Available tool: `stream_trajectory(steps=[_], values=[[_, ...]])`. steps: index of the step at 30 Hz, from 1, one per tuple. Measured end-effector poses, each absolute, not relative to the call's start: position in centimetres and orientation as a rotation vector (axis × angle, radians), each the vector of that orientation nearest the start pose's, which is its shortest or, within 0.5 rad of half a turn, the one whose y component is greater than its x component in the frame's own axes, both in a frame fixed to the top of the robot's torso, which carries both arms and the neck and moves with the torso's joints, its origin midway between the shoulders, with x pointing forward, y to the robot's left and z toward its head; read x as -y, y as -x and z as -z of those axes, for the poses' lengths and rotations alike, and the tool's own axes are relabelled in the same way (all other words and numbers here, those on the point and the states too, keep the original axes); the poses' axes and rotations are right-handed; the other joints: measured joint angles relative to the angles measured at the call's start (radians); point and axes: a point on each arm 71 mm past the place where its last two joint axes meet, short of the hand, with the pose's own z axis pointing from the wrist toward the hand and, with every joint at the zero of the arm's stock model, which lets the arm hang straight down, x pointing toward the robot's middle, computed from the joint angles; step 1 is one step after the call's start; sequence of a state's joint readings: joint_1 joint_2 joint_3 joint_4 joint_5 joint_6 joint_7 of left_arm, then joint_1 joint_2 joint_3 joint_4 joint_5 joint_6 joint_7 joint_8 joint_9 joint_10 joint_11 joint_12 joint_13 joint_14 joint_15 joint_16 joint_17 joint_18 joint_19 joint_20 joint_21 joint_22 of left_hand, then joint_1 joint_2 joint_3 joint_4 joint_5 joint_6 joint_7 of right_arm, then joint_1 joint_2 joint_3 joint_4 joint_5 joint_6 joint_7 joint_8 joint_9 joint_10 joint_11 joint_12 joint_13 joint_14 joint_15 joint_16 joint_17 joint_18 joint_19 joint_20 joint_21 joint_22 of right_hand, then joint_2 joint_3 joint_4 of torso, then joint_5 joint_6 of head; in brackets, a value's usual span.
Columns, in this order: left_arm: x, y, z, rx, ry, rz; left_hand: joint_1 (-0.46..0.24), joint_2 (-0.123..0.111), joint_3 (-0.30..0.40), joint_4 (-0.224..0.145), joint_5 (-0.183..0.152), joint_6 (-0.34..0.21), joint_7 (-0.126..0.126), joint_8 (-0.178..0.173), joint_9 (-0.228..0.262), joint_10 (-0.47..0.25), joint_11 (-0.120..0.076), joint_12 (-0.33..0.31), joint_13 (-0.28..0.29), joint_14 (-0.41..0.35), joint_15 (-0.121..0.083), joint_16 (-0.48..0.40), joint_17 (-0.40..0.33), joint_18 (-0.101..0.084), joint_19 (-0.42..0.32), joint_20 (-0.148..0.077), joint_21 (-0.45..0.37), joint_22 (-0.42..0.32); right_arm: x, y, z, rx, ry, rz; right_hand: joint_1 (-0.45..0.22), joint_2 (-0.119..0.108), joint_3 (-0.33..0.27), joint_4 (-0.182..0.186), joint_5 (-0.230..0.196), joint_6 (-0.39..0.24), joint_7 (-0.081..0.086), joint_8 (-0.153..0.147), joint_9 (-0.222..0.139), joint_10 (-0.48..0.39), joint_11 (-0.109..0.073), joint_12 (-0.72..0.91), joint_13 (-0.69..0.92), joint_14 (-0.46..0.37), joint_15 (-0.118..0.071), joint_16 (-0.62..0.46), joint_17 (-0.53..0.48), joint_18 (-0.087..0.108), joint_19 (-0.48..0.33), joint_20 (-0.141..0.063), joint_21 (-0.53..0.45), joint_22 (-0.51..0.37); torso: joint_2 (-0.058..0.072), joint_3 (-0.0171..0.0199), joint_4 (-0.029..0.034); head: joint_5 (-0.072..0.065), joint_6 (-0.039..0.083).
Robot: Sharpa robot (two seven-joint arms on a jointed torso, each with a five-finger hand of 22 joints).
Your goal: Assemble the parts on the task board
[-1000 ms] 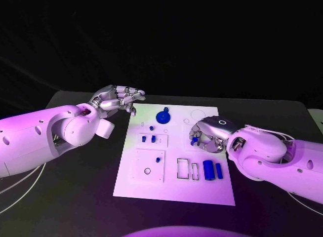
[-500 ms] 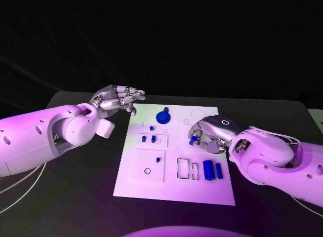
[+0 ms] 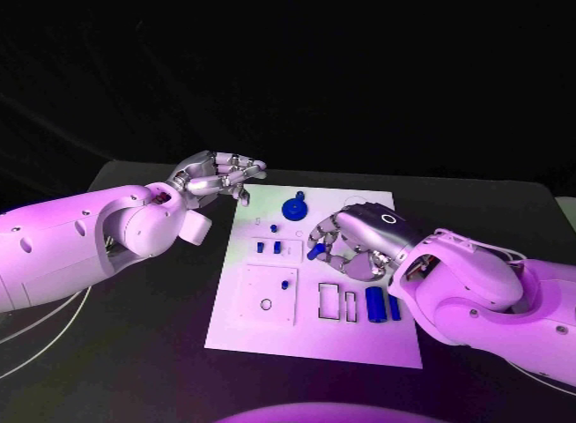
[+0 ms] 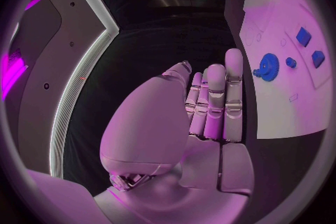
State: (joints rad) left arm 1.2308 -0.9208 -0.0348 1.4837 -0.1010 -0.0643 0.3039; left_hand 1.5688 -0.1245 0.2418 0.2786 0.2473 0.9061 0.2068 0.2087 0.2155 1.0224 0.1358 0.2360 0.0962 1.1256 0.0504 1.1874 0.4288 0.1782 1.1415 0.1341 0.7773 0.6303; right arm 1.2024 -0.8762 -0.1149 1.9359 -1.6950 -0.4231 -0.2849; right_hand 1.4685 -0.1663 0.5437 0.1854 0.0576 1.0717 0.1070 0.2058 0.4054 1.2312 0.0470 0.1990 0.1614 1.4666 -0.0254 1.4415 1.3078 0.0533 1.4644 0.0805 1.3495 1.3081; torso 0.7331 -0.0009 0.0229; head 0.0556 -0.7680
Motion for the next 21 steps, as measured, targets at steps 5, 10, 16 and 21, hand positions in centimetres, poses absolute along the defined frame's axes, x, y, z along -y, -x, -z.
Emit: stream_trajectory(steps=[5,10,16,21], values=[[-24.3,-49.5,16.7,-1.582,0.989,1.606,0.000,0.000,0.000,0.000,0.000,0.000,0.000,0.000,0.000,0.000,0.000,0.000,0.000,0.000,0.000,0.000,0.000,0.000,0.000,0.000,0.000,0.000,8.6,-37.3,17.1,-1.535,0.375,-0.891,0.000,0.000,0.003,-0.003,0.000,0.000,0.000,0.000,0.000,0.001,0.001,0.000,0.000,0.000,0.000,0.000,0.000,0.000,0.000,0.000,0.000,0.000,0.000,-0.0012,0.0008,0.010,-0.002],[-24.1,-49.6,16.8,-1.584,0.988,1.609,0.000,0.000,0.002,0.002,0.000,0.000,0.000,0.000,0.000,0.000,0.000,0.000,0.000,0.000,0.000,0.000,-0.001,0.000,0.000,0.000,0.000,-0.001,6.6,-36.7,18.8,-1.565,0.375,-0.951,0.000,0.000,0.003,-0.003,0.000,-0.002,-0.002,0.001,0.000,0.001,0.002,0.000,0.000,0.000,0.000,0.000,0.000,0.000,0.000,0.000,0.000,0.000,0.000,-0.0020,0.0031,0.019,-0.003],[-23.9,-49.6,16.8,-1.585,0.986,1.612,0.000,0.000,0.003,0.003,0.000,0.000,0.000,0.000,-0.001,0.000,0.000,0.003,0.000,0.000,0.000,0.000,-0.001,0.000,0.000,0.000,0.000,-0.001,5.2,-36.1,20.8,-1.602,0.373,-0.991,0.000,0.000,0.005,-0.005,0.005,-0.006,0.001,0.002,0.000,0.001,0.002,0.000,0.000,0.000,0.000,0.000,0.000,0.000,0.000,0.000,0.000,0.000,0.001,-0.0033,0.0034,0.026,-0.005],[-23.9,-49.6,16.8,-1.585,0.986,1.613,0.000,0.000,0.003,0.003,0.000,0.000,0.000,0.000,-0.001,0.000,0.000,0.003,0.000,0.000,0.000,0.000,-0.001,0.000,0.000,0.000,0.000,-0.001,4.6,-36.0,21.9,-1.624,0.376,-1.002,0.000,0.000,0.008,-0.008,0.005,-0.007,0.003,0.002,0.000,0.001,0.002,-0.004,0.000,0.000,0.000,0.000,0.000,0.000,0.000,0.000,0.000,0.000,0.002,-0.0028,0.0028,0.033,-0.008]])
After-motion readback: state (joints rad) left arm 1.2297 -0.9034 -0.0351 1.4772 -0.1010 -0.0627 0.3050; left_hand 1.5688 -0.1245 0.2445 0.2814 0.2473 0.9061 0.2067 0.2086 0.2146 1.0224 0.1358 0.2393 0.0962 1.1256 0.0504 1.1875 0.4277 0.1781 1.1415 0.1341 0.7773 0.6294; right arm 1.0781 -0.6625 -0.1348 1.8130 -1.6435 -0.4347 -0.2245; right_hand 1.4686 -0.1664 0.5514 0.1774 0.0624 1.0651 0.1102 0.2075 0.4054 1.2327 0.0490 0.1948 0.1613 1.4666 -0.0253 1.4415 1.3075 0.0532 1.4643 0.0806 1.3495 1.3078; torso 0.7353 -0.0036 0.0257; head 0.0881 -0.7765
